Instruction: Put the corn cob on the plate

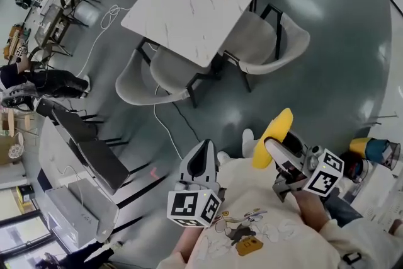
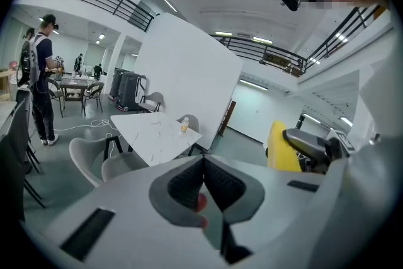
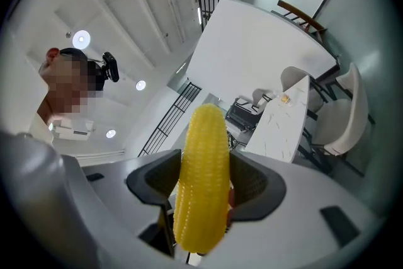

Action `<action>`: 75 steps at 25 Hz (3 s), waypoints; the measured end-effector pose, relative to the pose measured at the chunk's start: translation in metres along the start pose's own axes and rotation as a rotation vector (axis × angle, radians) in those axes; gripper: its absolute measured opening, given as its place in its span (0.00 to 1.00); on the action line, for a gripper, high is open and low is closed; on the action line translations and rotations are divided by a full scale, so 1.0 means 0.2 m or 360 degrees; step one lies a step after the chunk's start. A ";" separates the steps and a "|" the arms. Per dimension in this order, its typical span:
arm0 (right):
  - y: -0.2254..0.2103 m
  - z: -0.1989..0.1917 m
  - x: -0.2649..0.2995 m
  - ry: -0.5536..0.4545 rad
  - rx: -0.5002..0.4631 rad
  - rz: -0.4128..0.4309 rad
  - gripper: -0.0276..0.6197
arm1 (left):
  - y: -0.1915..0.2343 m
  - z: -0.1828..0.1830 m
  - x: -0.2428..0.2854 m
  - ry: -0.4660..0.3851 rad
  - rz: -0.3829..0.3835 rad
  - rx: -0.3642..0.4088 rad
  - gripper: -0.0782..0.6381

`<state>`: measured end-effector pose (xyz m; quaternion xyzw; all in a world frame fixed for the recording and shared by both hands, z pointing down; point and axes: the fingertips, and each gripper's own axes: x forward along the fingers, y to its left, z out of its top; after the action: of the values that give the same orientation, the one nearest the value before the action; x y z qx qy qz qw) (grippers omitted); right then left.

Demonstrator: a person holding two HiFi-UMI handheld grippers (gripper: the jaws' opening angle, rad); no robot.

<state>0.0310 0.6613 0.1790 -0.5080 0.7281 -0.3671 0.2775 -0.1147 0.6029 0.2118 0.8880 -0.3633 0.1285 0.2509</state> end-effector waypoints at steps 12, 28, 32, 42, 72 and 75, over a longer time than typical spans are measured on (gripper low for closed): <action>-0.21 0.10 0.14 0.0173 0.0065 0.0056 0.42 | -0.05 0.01 0.20 -0.0007 0.0103 -0.0019 0.12; -0.42 0.37 0.95 0.0180 0.0032 0.0035 0.42 | 0.48 0.44 0.83 0.0086 0.0023 -0.0113 0.12; -0.42 0.47 1.20 0.0107 0.0015 0.0029 0.42 | 0.65 0.63 0.96 0.0092 -0.0026 -0.0080 0.12; -0.46 0.55 1.65 0.0027 0.0006 -0.0032 0.42 | 1.00 0.89 1.17 0.0111 -0.0110 -0.0067 0.12; -0.43 0.56 1.89 0.0135 -0.0133 -0.0101 0.42 | 1.25 1.05 1.18 -0.0029 -0.0117 -0.0199 0.12; -0.44 0.57 1.93 0.0180 -0.0149 -0.0087 0.42 | 1.26 1.07 1.17 -0.0047 -0.0088 -0.0210 0.12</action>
<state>0.0400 0.2485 0.1728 -0.5185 0.7448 -0.3684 0.2017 -0.1192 0.1982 0.2174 0.8809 -0.3500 0.0843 0.3071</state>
